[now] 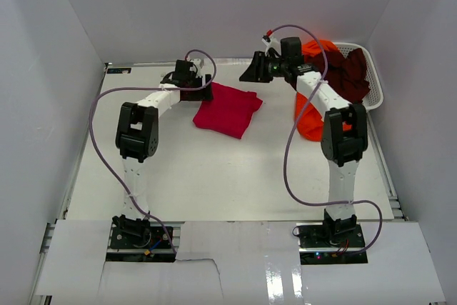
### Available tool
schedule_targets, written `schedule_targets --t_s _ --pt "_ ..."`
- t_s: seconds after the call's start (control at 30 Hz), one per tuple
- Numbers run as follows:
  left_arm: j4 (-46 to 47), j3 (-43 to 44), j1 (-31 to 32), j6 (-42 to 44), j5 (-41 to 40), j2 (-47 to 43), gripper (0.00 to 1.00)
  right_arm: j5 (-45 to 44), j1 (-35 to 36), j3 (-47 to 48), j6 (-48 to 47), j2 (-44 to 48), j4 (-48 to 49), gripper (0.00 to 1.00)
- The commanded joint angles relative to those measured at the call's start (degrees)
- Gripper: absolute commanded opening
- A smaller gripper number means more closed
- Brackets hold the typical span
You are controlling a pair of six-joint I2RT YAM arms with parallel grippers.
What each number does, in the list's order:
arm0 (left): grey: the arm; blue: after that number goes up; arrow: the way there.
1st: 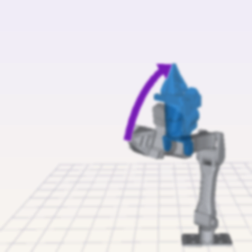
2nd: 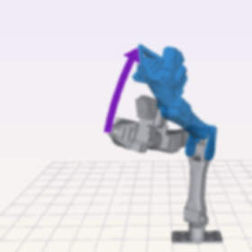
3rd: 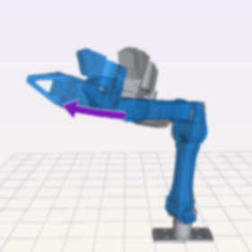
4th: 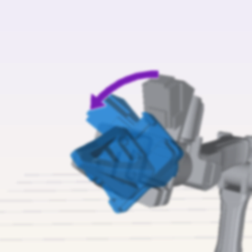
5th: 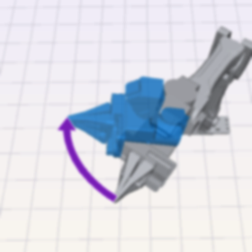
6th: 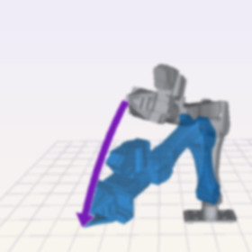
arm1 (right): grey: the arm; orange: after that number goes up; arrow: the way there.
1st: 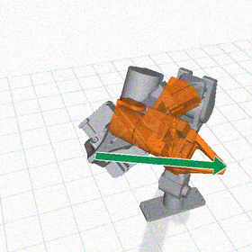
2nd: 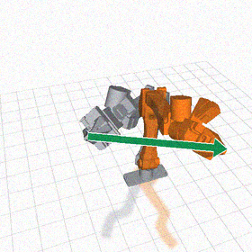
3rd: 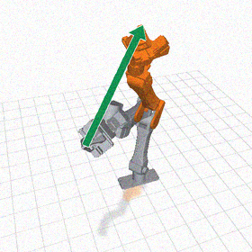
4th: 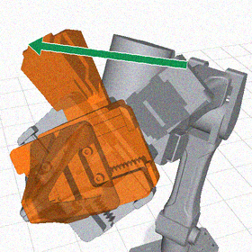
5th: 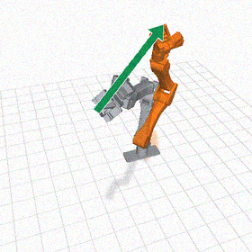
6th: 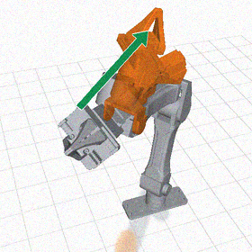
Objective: Fold and stack the t-shirts
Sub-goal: Put the neatly folded tshirt into the corner of the board with the left arm
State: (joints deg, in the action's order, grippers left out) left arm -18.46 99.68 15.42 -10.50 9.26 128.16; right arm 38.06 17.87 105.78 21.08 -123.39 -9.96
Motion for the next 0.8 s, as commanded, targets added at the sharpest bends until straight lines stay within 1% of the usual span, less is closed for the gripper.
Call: schedule_targets --t_s 0.0,0.07,0.17,0.2,0.23,0.43,0.5,0.53,0.57,0.67,0.77 --pt "0.18 1.22 1.10 1.54 1.99 -1.51 0.91 -1.85 -0.11 -3.72 -3.50 8.42 -1.38 0.51" --pt "-0.78 2.71 1.63 1.63 1.64 0.16 0.89 -2.20 -0.11 -7.06 -4.20 11.84 -1.47 0.51" --pt "-1.75 4.47 2.15 2.06 1.99 2.18 0.75 -3.08 -0.11 -10.58 -4.64 15.02 -1.47 0.51" --pt "-2.10 5.17 2.51 2.15 1.38 3.05 0.65 -3.26 -0.11 -11.29 -4.99 15.72 -1.38 0.51" --pt "-2.28 5.17 2.51 2.15 0.51 3.41 0.61 -3.35 -0.11 -11.90 -5.17 15.99 -1.56 0.51" --pt "-3.86 6.14 3.21 2.85 -6.52 4.82 0.60 -2.99 -0.20 -14.28 -5.61 16.87 -2.09 0.51" --pt "-5.18 7.45 3.56 3.38 -9.16 5.96 0.46 -2.91 -0.20 -15.07 -5.61 17.48 -2.00 0.51" --pt "-5.79 7.90 3.48 3.21 -13.08 6.40 0.38 -2.82 -0.20 -15.33 -5.61 17.83 -1.91 0.51" --pt "-7.45 8.51 3.48 3.21 -15.04 7.01 0.23 -2.65 -0.20 -15.51 -5.61 18.01 -1.91 0.51" --pt "-9.40 9.57 3.13 4.17 -23.47 9.74 0.06 -2.03 -0.20 -16.04 -5.44 18.36 -1.91 0.51" --pt "-8.53 7.11 2.16 5.31 -29.97 10.53 0.00 -1.07 -0.12 -16.83 -5.17 18.80 -1.65 0.51"
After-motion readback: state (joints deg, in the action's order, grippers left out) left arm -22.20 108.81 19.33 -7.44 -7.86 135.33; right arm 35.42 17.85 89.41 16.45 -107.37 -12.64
